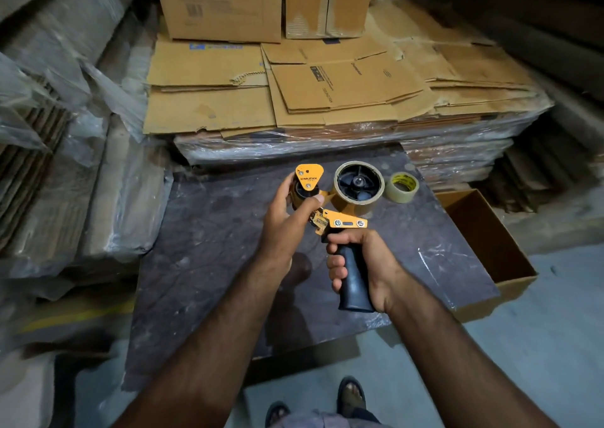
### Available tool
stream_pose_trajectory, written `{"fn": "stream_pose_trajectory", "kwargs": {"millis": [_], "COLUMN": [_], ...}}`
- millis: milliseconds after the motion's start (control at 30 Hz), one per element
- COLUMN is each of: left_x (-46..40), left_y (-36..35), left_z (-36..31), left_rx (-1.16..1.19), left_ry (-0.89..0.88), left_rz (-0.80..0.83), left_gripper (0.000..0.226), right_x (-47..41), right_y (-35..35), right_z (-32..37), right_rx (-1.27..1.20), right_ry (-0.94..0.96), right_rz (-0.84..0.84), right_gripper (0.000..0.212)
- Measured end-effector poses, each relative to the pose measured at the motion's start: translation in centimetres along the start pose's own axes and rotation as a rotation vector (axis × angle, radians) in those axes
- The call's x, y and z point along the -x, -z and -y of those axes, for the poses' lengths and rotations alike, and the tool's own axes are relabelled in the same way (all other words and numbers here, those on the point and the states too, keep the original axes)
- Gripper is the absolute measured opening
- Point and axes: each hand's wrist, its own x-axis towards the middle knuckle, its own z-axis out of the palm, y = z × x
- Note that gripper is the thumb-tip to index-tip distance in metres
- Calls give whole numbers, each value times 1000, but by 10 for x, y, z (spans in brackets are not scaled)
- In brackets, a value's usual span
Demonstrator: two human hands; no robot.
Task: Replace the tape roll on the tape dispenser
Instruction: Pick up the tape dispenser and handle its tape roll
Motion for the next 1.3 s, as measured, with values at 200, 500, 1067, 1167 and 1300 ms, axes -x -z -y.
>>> {"fn": "stream_pose_trajectory", "kwargs": {"millis": [200, 500, 1067, 1167, 1300], "left_x": [-4, -5, -31, -36, -36], "left_y": [3, 18, -14, -37, -57], "left_z": [-8, -3, -57, -63, -63], "left_rx": [16, -250, -1074, -1402, -1584], "left_ry": [-9, -80, -505, -464, -362], "left_rz": [110, 270, 288, 356, 368], "left_gripper": [70, 85, 91, 111, 115], "right_x": [0, 2, -7, -4, 2], "right_y": [-4, -4, 22, 18, 16], "right_z": [7, 8, -8, -10, -11], "right_rx": [-31, -26, 235, 262, 285], "right_ry": [26, 51, 59, 48, 40], "right_rz": [14, -3, -262, -243, -196], "right_gripper": [17, 17, 21, 21, 21]}}
